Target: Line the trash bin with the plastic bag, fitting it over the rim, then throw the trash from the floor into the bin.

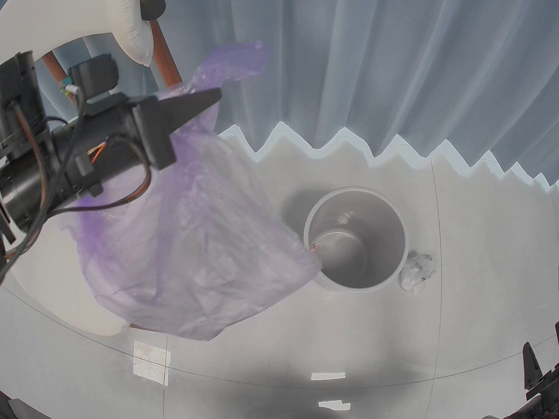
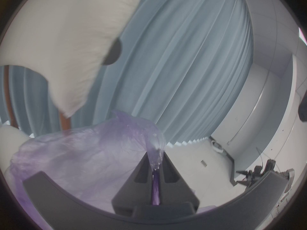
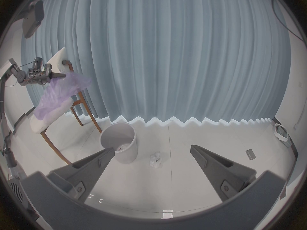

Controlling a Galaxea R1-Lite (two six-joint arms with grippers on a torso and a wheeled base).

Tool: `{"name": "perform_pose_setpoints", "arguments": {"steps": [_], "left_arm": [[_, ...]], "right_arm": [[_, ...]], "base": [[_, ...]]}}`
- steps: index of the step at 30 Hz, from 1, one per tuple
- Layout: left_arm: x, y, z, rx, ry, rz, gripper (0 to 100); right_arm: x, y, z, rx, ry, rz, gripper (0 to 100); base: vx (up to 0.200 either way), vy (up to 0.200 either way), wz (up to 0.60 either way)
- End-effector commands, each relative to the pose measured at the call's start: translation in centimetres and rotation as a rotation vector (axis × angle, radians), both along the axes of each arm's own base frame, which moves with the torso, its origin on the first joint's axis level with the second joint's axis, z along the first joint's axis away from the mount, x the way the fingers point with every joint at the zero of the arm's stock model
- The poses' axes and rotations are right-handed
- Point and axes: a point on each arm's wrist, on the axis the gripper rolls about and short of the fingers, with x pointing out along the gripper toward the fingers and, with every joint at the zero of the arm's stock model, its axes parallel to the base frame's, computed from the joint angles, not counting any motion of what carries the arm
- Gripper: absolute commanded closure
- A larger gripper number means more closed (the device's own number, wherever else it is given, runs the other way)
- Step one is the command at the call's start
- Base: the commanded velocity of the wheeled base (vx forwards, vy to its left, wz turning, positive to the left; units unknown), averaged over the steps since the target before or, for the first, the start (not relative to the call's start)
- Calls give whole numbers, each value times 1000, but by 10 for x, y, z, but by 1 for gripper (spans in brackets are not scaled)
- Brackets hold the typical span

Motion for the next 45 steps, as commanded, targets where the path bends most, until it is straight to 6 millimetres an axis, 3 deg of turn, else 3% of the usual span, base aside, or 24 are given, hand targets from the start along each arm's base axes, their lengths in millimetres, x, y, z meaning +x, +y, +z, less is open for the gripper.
{"name": "perform_pose_setpoints", "arguments": {"steps": [1,9,12,20,35,45], "left_arm": [[24,-43,-13,-26,36,-90,100],[12,-86,-5,-89,69,-268,100],[16,-99,-1,-104,64,-296,100],[37,-118,7,-116,22,-365,100],[38,-161,15,-152,-17,-423,100],[48,-163,-34,-79,96,-316,100]], "right_arm": [[0,0,-5,1,1,0,0],[0,0,-5,2,1,0,0],[0,0,-5,2,1,0,0],[0,0,-5,7,1,-9,0],[0,0,-5,5,2,-9,0],[0,0,-5,5,2,-9,0]], "base": [[0,0,0],[0,0,0],[0,0,0],[0,0,0],[0,0,0],[0,0,0]]}}
